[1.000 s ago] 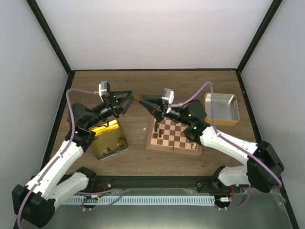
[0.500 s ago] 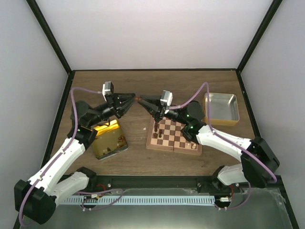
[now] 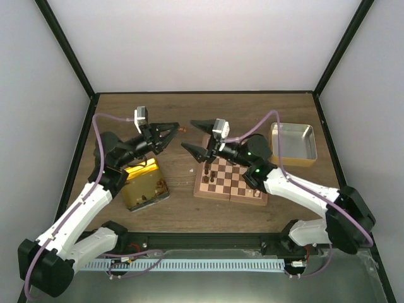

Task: Set up the chess pieces on the board
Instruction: Place the chess piece on the chessboard.

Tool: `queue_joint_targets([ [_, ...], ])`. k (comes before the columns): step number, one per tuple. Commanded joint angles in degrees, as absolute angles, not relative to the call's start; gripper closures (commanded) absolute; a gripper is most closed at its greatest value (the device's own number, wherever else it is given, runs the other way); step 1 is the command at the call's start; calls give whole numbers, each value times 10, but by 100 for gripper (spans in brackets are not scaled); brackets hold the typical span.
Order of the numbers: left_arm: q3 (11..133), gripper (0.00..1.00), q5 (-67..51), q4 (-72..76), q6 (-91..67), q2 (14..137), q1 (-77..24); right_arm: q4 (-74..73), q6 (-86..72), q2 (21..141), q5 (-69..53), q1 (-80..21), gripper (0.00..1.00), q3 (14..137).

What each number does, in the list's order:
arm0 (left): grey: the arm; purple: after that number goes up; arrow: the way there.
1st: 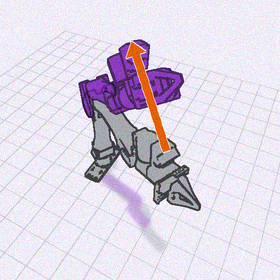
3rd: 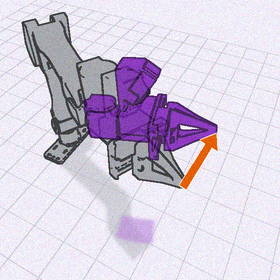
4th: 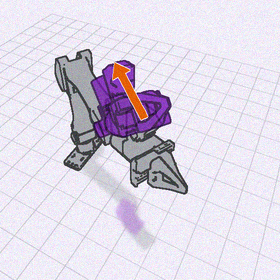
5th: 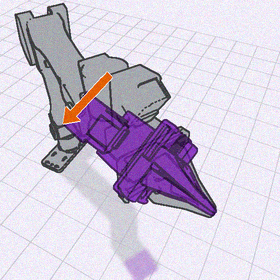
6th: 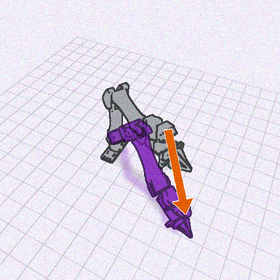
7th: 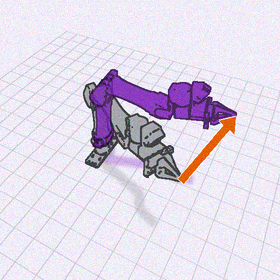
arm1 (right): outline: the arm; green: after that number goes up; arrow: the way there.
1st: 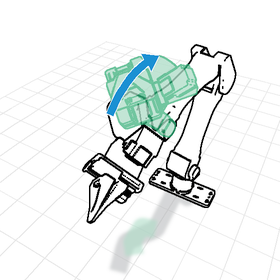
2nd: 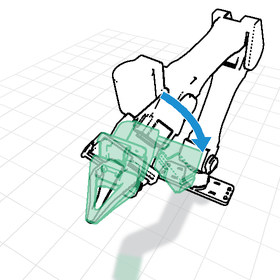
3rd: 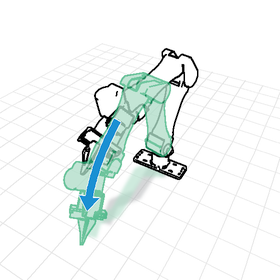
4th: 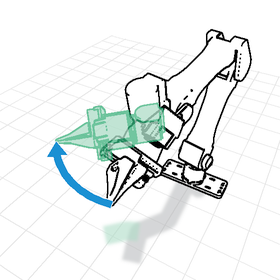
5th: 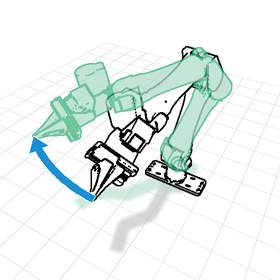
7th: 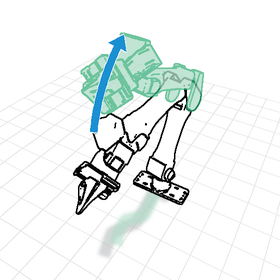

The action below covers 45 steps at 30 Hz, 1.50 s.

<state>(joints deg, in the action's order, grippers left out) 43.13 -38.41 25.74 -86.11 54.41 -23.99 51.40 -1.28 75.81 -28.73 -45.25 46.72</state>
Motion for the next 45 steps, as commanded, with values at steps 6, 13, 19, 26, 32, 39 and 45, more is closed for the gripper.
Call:
queue_joint_targets([
  [6,560,96,-256,-63,-408,581,-244,212,-196,615,-77,-452,17,477],
  [13,608,96,-66,-162,-286,724,-308,-56,-427,573,183,-428,17,478],
  [19,657,96,31,-163,-207,866,-377,-78,-479,497,245,-425,18,423],
  [26,727,96,38,-149,-164,983,-403,-120,-482,433,290,-425,17,410],
  [32,776,96,83,-160,-151,1067,-410,-123,-487,393,301,-425,17,387],
  [39,794,96,69,-148,-137,1117,-413,-129,-483,382,307,-425,16,379],
  [45,817,96,41,-156,-140,1151,-413,-126,-484,380,308,-425,16,378],
])
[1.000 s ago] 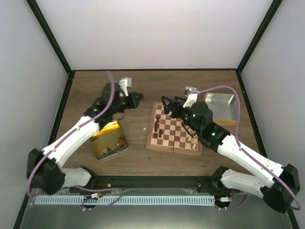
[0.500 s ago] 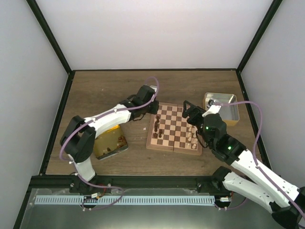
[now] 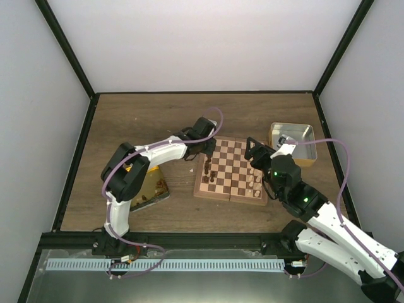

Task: Set up the chess pieces on the board
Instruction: Place the chess piece on the chessboard.

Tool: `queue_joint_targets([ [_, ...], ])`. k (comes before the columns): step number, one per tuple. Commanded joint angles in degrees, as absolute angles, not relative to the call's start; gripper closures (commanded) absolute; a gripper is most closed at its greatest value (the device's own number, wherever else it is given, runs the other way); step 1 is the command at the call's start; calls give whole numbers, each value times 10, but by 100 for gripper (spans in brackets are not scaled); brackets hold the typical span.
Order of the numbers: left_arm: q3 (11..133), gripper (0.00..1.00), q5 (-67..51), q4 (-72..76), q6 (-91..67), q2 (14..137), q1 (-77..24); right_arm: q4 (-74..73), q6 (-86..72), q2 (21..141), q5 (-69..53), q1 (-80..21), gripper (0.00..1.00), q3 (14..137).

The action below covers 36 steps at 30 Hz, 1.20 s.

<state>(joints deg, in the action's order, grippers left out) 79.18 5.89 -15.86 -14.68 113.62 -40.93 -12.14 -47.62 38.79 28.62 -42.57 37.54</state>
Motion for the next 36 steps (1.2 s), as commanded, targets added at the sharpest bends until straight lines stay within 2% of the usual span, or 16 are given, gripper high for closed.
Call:
queue_joint_targets([
  [1,818,96,38,-156,-140,1154,-413,-127,-484,380,308,-424,16,379],
  [12,828,91,30,-164,-139,1170,-412,-126,-486,381,304,-424,16,378],
  [25,840,91,51,-167,-127,1186,-409,-121,-484,386,294,-425,16,378],
  [36,841,80,48,-164,-130,1185,-408,-114,-484,397,282,-424,16,380],
])
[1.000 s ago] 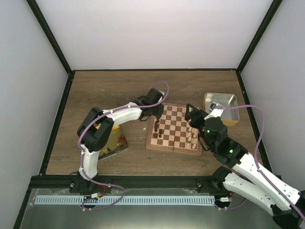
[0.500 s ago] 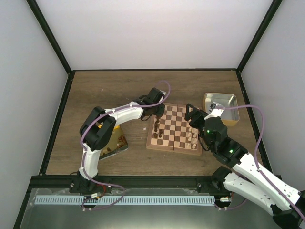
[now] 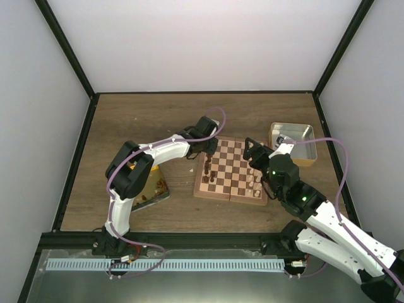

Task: Set up the chess pieces on the board
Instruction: Place the chess piece on the chessboard.

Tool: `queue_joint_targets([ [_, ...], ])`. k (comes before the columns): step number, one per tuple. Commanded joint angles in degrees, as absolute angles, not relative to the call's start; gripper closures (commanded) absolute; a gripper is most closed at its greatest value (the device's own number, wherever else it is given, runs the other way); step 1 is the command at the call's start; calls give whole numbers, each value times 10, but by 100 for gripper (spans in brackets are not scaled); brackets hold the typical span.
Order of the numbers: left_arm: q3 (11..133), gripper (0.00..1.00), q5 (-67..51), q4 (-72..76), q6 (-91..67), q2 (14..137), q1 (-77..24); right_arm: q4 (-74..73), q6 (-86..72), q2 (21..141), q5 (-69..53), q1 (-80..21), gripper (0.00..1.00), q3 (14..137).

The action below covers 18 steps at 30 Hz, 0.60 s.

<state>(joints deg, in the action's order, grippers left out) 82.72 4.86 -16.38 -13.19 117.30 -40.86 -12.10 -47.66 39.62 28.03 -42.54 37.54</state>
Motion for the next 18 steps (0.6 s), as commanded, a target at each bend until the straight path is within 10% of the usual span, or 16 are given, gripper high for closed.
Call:
queue_joint_targets([
  [1,841,78,46,-163,-130,1185,-408,-114,-483,398,282,-424,16,381],
  [18,840,44,42,-200,-187,1070,-381,-103,-488,405,250,-425,16,382],
])
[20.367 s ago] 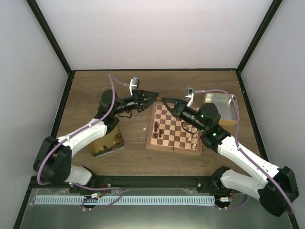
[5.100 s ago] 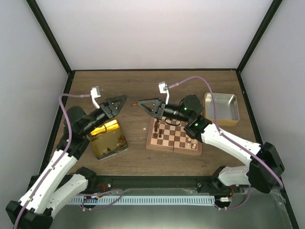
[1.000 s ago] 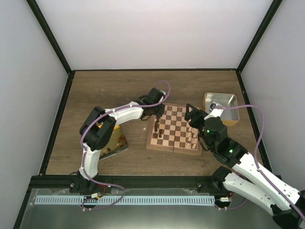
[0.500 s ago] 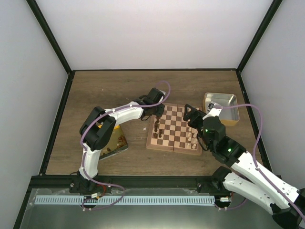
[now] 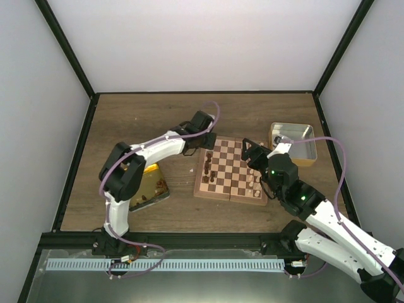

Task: Set up the chess pieces on the board
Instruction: Place the chess piece on the chessboard, then pick up the chess piece from the storage box.

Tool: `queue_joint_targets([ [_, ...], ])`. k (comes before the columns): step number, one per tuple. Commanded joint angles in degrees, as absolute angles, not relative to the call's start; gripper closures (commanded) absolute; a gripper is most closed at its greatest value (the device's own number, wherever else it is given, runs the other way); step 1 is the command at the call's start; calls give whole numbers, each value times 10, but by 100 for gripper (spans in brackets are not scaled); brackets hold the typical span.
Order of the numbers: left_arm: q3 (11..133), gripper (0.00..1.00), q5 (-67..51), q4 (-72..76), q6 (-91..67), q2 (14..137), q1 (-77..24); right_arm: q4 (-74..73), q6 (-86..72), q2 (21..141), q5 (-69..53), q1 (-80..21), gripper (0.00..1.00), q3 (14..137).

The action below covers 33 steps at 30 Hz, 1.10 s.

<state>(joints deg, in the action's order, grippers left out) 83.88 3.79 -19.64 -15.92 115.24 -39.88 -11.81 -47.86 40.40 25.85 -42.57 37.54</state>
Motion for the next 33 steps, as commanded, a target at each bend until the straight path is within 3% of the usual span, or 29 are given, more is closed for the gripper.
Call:
queue_joint_targets([
  [1,832,42,41,-202,-192,1050,-376,-101,-488,409,246,-425,16,382],
  [11,677,37,126,-350,-312,832,-303,-81,-468,476,198,-424,16,400],
  [17,567,42,168,-449,-388,734,-255,-55,-465,509,183,-424,16,402],
  [23,435,53,227,-390,-487,657,-218,-45,-467,533,172,-424,16,404],
  [30,384,59,323,-379,-559,702,-210,-50,-459,535,174,-424,16,411],
  [33,368,61,311,-357,-551,727,-197,-48,-455,533,179,-424,16,409],
])
